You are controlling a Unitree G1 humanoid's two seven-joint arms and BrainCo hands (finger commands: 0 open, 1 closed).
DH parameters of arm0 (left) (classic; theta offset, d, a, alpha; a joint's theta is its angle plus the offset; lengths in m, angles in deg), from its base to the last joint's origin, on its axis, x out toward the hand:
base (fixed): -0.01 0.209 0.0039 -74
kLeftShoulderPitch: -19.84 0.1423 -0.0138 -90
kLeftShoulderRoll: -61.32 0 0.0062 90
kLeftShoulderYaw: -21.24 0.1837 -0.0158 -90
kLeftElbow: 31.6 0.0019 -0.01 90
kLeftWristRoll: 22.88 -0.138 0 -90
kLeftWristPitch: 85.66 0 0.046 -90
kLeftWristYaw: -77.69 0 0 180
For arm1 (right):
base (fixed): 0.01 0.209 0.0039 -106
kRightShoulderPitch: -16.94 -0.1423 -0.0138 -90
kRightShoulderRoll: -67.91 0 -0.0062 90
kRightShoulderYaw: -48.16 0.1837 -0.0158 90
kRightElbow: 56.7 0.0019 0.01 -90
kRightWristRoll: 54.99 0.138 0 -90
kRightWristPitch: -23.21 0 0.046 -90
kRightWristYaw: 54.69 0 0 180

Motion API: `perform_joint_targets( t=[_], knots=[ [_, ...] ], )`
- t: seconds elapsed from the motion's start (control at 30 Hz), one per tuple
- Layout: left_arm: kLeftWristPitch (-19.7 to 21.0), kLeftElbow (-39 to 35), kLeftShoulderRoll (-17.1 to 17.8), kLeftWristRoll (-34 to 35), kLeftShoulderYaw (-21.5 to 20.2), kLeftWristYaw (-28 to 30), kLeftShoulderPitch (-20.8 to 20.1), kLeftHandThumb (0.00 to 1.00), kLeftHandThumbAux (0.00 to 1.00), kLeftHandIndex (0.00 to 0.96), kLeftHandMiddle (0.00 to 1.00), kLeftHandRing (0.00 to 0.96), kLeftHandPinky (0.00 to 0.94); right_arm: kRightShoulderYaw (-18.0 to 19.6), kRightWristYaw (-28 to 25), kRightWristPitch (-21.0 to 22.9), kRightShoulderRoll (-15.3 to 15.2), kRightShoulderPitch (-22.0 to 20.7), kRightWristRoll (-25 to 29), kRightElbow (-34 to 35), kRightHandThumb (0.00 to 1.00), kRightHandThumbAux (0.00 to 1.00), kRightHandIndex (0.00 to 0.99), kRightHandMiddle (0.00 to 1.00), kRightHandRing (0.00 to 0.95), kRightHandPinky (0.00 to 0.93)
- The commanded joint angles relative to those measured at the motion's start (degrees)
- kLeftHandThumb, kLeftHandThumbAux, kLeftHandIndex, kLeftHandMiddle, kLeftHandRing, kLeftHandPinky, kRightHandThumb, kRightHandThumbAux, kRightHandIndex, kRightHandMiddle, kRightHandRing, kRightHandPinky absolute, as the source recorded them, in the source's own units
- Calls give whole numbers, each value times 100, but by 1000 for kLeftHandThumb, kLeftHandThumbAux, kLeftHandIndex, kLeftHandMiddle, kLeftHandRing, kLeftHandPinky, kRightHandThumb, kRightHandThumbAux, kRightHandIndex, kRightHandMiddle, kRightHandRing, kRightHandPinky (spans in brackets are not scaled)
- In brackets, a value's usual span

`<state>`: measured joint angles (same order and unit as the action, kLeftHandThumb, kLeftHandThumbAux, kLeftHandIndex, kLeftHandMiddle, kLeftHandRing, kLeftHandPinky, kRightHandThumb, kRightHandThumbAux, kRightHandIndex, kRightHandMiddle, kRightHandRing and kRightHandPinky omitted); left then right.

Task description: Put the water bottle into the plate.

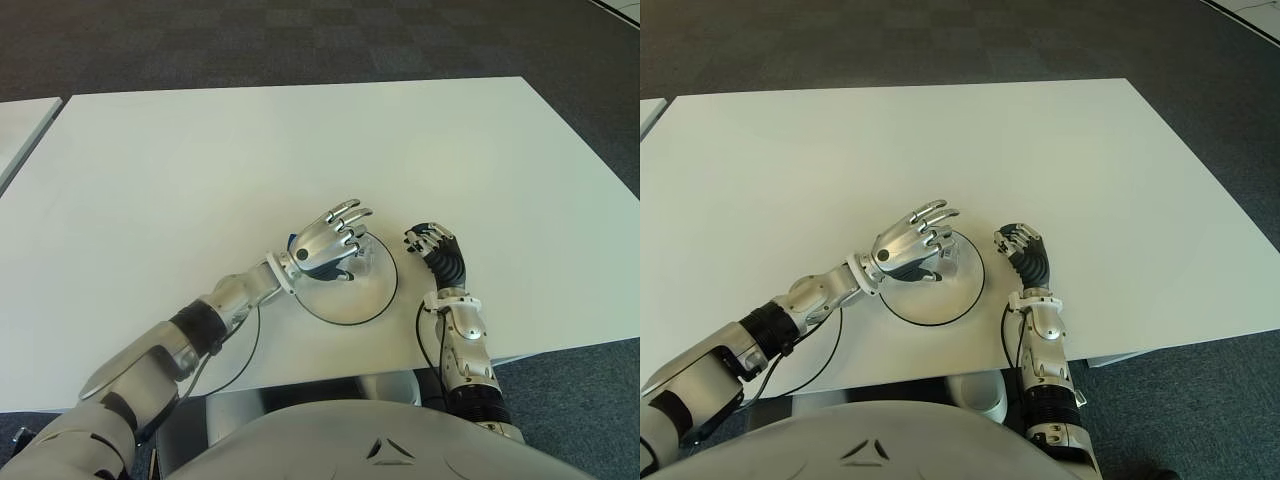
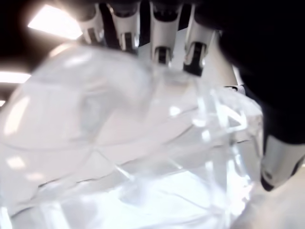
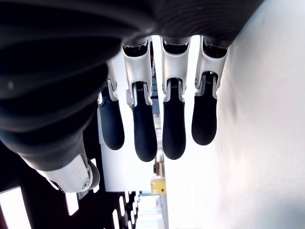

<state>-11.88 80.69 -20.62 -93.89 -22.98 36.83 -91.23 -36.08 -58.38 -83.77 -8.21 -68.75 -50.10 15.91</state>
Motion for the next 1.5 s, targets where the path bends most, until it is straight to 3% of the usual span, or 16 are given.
perform_joint_targets(
  t=[0.03, 0.27, 1.0, 1.07, 1.17, 1.5],
  knots=[
    [-59, -88, 153, 30, 5, 349, 115, 727, 694, 440, 169, 21, 0, 16, -7, 253, 51, 164, 57, -160, 711, 725, 429, 492, 488, 522],
    [23, -76, 167, -108, 39, 316, 74, 713, 698, 438, 20, 1, 0, 15, 0, 206, 54, 164, 37, -177, 712, 725, 429, 494, 487, 508],
    [108, -218, 209, -102, -13, 489, 121, 708, 704, 427, 0, 0, 0, -5, 32, 224, 30, 156, -26, -190, 711, 726, 429, 492, 482, 501],
    [157, -228, 189, -85, -37, 489, 148, 580, 680, 215, 0, 0, 0, -5, 36, 241, 33, 155, -22, -182, 711, 726, 429, 492, 484, 503],
    [228, -248, 160, -57, -84, 391, 195, 462, 657, 70, 0, 0, 0, -10, 57, 239, 31, 155, -43, -180, 712, 725, 429, 493, 485, 500],
    [386, -555, 69, 239, -511, -19, 433, 295, 604, 1, 0, 0, 0, -16, 95, 223, 16, 147, -93, -215, 712, 725, 429, 494, 485, 496]
  ],
)
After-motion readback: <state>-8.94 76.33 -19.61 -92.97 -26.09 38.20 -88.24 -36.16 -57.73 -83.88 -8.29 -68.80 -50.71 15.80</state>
